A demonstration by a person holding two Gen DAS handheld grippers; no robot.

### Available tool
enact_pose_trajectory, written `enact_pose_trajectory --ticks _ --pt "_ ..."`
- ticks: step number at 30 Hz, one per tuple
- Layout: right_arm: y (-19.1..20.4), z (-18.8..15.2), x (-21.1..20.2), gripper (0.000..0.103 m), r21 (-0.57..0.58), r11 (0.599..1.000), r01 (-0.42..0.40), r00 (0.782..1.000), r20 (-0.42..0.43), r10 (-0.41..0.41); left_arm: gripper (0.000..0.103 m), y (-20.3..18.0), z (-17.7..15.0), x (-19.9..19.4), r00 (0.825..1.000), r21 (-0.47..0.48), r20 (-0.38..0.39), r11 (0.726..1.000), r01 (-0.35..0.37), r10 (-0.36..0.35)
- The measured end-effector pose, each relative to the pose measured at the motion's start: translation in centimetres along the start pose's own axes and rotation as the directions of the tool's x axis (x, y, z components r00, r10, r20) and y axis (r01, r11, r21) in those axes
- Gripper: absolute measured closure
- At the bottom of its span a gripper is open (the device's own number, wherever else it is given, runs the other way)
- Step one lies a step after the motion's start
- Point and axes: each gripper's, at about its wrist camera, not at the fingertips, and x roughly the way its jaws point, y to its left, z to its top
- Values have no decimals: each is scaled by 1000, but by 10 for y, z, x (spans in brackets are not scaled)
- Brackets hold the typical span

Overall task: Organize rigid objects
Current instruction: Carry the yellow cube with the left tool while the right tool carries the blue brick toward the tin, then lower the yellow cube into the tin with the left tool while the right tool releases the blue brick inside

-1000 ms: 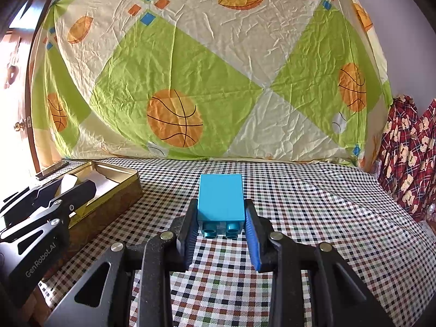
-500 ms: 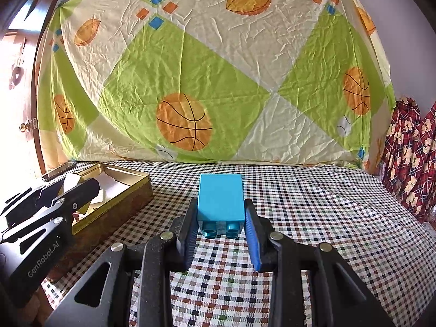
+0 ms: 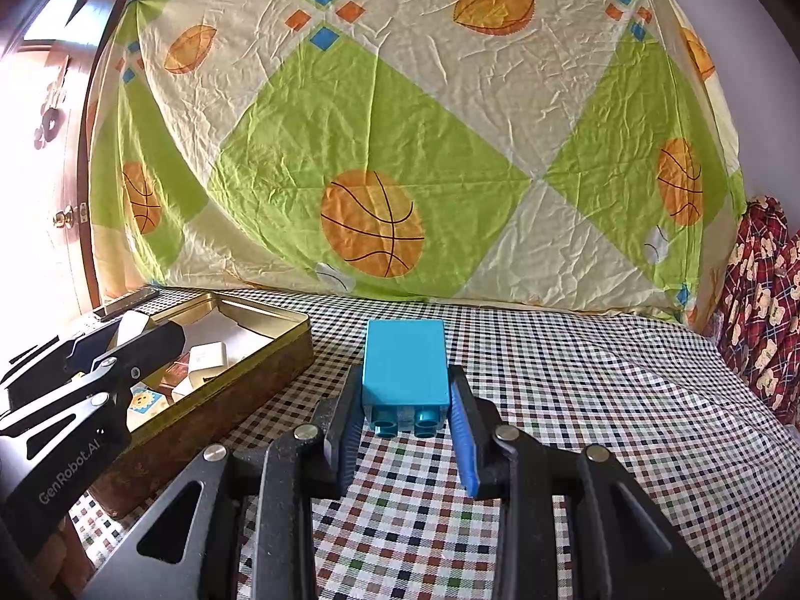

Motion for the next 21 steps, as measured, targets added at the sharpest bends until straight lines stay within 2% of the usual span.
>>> enact_pose_trajectory --ticks 4,9,15,21 --pt "16 2 5 69 -38 999 -25 1000 1 25 75 13 4 -7 1000 -13 3 1000 -3 3" --pt "40 11 12 69 -63 995 -81 997 -4 81 75 43 13 -17 998 -29 18 998 -60 61" --pt "74 28 22 69 -93 981 -172 985 -16 171 75 84 11 -12 991 -46 -41 991 -128 127" --pt "107 40 43 69 -101 959 -265 964 -68 259 75 114 4 -1 981 -64 -102 983 -172 165"
